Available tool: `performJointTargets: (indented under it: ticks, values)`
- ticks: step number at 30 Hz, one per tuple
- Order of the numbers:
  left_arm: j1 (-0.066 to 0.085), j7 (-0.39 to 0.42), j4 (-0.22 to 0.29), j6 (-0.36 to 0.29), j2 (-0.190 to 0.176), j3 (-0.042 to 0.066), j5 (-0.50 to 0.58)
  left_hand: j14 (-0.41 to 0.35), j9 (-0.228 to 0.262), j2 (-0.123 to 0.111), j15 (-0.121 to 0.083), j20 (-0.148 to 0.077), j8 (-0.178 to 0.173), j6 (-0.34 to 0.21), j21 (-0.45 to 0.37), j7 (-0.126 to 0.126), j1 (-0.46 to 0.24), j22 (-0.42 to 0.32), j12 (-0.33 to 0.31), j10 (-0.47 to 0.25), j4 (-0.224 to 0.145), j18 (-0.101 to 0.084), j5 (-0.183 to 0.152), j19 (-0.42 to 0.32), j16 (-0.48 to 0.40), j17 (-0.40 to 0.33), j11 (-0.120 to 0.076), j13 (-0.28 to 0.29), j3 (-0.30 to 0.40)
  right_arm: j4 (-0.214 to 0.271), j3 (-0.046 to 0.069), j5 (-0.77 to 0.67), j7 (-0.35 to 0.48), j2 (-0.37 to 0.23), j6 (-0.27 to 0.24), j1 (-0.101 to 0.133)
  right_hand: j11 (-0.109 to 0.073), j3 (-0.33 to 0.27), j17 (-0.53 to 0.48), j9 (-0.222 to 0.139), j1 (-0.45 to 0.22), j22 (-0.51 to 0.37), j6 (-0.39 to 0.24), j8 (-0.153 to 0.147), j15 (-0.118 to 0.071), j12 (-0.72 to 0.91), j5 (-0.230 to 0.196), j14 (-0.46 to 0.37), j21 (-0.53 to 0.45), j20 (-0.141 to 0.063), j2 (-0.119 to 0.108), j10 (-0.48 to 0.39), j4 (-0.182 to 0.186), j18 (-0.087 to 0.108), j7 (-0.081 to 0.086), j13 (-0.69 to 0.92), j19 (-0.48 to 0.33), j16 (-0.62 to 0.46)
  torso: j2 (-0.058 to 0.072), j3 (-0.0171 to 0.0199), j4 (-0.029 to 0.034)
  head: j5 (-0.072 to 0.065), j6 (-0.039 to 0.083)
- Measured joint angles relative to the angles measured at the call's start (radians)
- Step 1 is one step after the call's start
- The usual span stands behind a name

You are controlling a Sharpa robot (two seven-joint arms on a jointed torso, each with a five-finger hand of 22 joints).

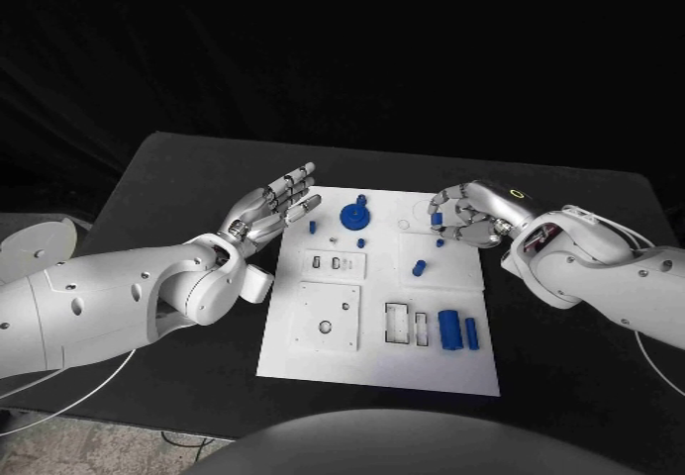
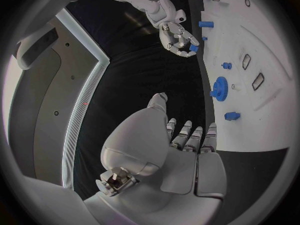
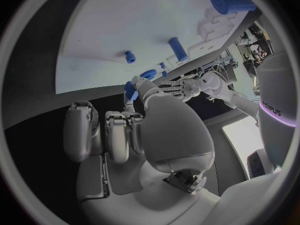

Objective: Assemble the parts on the task board

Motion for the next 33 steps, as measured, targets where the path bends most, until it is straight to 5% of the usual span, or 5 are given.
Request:
performJointTargets:
  ticks: [8, 26, 33]
  values:
    - [0.000, 0.000, 0.001, 0.000, -0.004, 0.000, 0.000, 0.000, 0.000, 0.000, 0.000, 0.000, 0.000, 0.000, 0.004, 0.000, 0.000, 0.001, 0.000, 0.000, -0.003, 0.000, 0.000, 0.000, 0.000, 0.001, 0.000, 0.000, 0.003, 0.060, 0.000, -0.012, -0.026, 0.045, 0.016, -0.014, 0.000, 0.000, 0.000, 0.006, 0.000, 0.000, -0.002, 0.001, 0.000, 0.000, 0.000, 0.000, 0.000, 0.000, 0.000, 0.000, 0.000, 0.000, 0.002, 0.000, 0.000, 0.000, 0.000, -0.0006, -0.0009, 0.000, 0.000]
    - [-0.001, 0.000, 0.000, 0.000, 0.001, 0.000, 0.001, 0.000, 0.000, 0.000, 0.000, 0.000, 0.000, 0.000, 0.004, 0.000, 0.000, 0.001, 0.000, 0.000, -0.003, 0.000, 0.000, 0.000, 0.000, 0.001, 0.000, 0.000, 0.003, 0.062, 0.000, -0.065, -0.114, 0.156, 0.095, -0.036, 0.009, 0.004, 0.001, 0.002, -0.017, 0.000, -0.013, -0.009, 0.000, 0.000, 0.001, 0.000, -0.043, 0.011, -0.016, 0.001, 0.010, 0.000, 0.012, 0.000, -0.011, 0.000, 0.000, -0.0010, 0.0011, -0.006, 0.000]
    - [-0.001, -0.001, -0.001, 0.000, 0.004, 0.000, 0.002, 0.000, 0.000, 0.000, 0.000, 0.004, 0.000, 0.000, 0.004, 0.000, 0.000, 0.001, 0.004, 0.000, -0.003, 0.000, 0.000, 0.004, 0.000, 0.001, 0.000, 0.000, 0.003, 0.061, 0.000, -0.076, -0.140, 0.178, 0.132, -0.037, 0.013, 0.011, 0.001, -0.009, -0.025, 0.000, -0.013, -0.023, 0.008, 0.000, -0.008, 0.000, -0.050, 0.015, -0.015, -0.002, 0.015, 0.016, 0.012, 0.000, -0.015, -0.004, 0.000, -0.0014, 0.0017, -0.005, 0.000]
